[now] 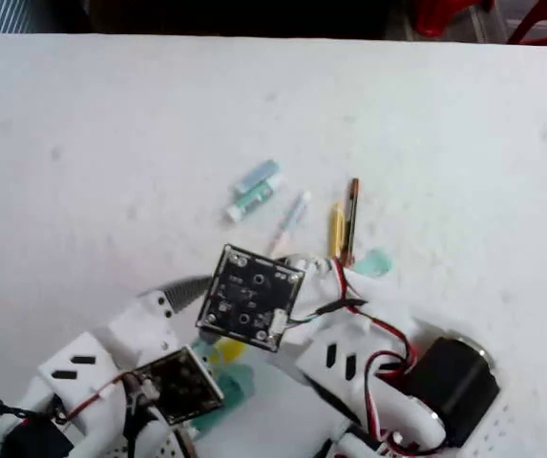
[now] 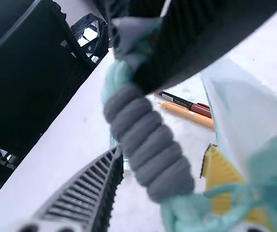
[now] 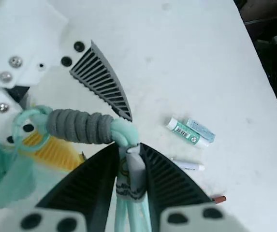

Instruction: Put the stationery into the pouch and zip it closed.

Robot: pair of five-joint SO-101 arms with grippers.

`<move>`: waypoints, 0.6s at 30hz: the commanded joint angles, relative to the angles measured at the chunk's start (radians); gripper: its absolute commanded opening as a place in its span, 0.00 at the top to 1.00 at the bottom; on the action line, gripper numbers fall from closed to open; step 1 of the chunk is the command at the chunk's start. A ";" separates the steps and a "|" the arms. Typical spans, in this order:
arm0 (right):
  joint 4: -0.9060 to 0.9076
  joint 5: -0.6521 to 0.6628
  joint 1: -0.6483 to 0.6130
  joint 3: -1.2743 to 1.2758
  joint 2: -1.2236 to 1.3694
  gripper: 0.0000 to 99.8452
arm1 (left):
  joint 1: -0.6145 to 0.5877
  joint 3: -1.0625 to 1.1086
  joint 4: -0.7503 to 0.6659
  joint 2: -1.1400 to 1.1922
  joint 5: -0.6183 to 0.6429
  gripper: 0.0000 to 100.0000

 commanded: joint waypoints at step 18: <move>-0.021 -0.098 0.289 -0.560 0.389 0.98 | -0.091 -0.003 -0.084 -0.007 0.192 0.73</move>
